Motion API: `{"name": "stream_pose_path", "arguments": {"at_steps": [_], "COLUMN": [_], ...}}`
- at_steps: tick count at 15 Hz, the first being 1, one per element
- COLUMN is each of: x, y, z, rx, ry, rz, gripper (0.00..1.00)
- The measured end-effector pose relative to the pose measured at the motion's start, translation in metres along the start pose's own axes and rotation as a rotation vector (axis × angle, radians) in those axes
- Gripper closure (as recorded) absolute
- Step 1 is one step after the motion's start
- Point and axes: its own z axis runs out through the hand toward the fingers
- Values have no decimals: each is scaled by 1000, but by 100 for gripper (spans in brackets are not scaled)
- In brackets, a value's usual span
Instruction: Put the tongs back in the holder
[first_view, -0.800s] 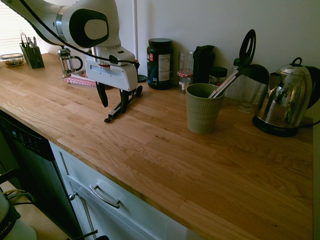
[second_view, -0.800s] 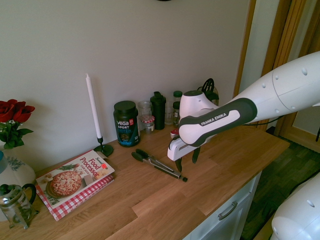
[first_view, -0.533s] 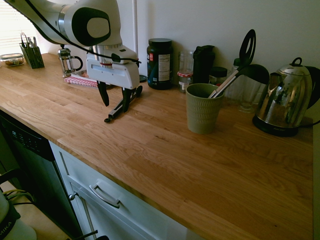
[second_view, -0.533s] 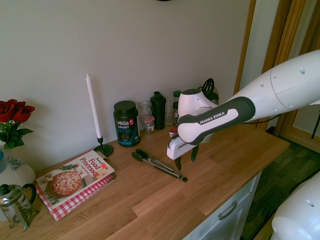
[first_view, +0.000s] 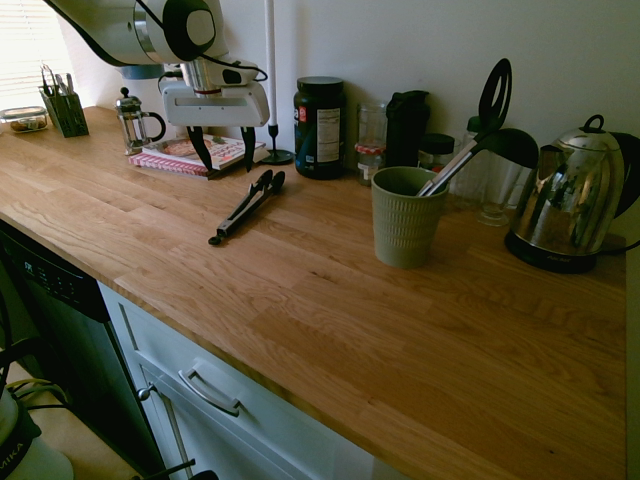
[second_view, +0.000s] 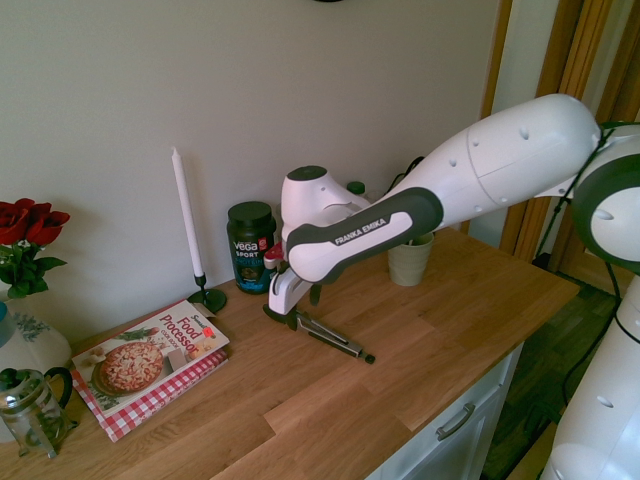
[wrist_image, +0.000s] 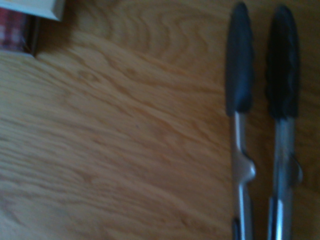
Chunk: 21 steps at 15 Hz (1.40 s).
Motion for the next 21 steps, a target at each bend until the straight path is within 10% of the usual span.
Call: {"name": "stream_pose_path", "arguments": {"at_steps": [3,4,21], "x": [10,12,12], "y": [-11,-9,-12], "z": [29,39,70], "rx": [-1,-4,-9], "ry": [5,2,-11], "rz": [-22,-17,-15], "gripper": [0,100,100]}}
